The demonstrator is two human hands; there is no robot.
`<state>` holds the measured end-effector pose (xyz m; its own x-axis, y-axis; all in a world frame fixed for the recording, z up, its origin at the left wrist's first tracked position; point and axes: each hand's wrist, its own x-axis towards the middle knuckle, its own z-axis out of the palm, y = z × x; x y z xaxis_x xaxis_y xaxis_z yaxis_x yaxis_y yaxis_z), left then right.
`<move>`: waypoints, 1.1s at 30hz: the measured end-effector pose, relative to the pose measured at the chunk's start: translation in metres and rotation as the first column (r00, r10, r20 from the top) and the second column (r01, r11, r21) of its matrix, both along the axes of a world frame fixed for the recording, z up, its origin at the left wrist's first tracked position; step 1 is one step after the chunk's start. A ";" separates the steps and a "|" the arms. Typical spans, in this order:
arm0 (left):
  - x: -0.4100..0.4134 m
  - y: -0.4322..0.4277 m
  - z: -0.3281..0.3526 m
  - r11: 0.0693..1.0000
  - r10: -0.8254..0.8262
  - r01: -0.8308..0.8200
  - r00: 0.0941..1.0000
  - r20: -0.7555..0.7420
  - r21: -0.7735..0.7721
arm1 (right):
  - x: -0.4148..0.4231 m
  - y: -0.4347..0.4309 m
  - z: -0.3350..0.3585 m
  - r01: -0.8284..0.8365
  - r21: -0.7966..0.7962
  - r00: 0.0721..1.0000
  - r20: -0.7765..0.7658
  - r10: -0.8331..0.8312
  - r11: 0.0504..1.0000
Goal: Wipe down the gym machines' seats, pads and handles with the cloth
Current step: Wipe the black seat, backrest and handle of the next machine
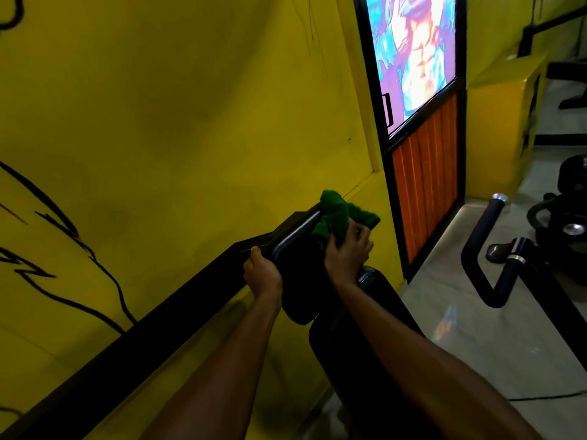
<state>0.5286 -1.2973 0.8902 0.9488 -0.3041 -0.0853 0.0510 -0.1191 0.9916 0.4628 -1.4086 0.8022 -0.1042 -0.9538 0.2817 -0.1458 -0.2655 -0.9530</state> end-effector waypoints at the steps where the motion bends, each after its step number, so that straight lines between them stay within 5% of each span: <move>1: 0.001 0.000 -0.001 1.000 0.000 0.000 1.000 -0.002 -0.009 | 0.003 -0.002 0.012 0.022 0.010 1.000 0.010 -0.022 1.000; 4: 0.000 0.001 0.001 0.999 0.005 -0.005 1.000 0.003 -0.033 | 0.016 0.024 0.031 -0.092 -0.328 0.994 -0.083 0.068 0.940; 8: 0.003 0.004 -0.001 0.997 -0.048 0.052 0.997 0.062 -0.060 | 0.016 0.023 0.037 -0.357 -0.661 0.933 -0.287 0.218 0.660; 12: 0.003 0.004 0.000 0.999 -0.029 0.026 0.996 -0.081 -0.042 | 0.020 -0.018 0.078 -0.239 -0.441 0.952 -0.283 0.119 0.865; 14: 0.003 0.002 0.000 0.998 -0.028 0.025 0.997 -0.068 -0.056 | 0.025 -0.005 0.080 -0.206 -0.424 0.958 -0.271 0.093 0.882; 19: -0.001 0.007 0.001 0.973 -0.108 0.100 0.994 -0.028 -0.209 | 0.008 -0.002 0.029 -0.472 -0.716 0.881 -0.404 0.246 0.514; 20: 0.000 0.007 0.002 0.976 -0.114 0.103 0.993 -0.043 -0.194 | 0.006 -0.017 0.032 -0.459 -0.701 0.884 -0.417 0.209 0.546; 23: 0.003 0.007 0.002 0.989 -0.100 0.085 0.987 -0.126 -0.119 | 0.011 -0.036 0.061 -0.264 -0.465 0.935 -0.337 0.106 0.845; 25: 0.006 0.005 -0.001 0.989 -0.091 0.076 0.990 -0.111 -0.130 | 0.020 -0.016 0.070 -0.215 -0.413 0.947 -0.309 0.086 0.885; 30: 0.000 0.011 0.000 0.956 -0.165 0.131 0.980 -0.112 -0.263 | 0.019 0.016 0.040 -0.453 -0.737 0.891 -0.362 0.273 0.501; 33: 0.000 0.010 0.004 0.968 -0.175 0.154 0.980 -0.092 -0.198 | 0.014 -0.029 0.042 -0.418 -0.730 0.906 -0.382 0.184 0.541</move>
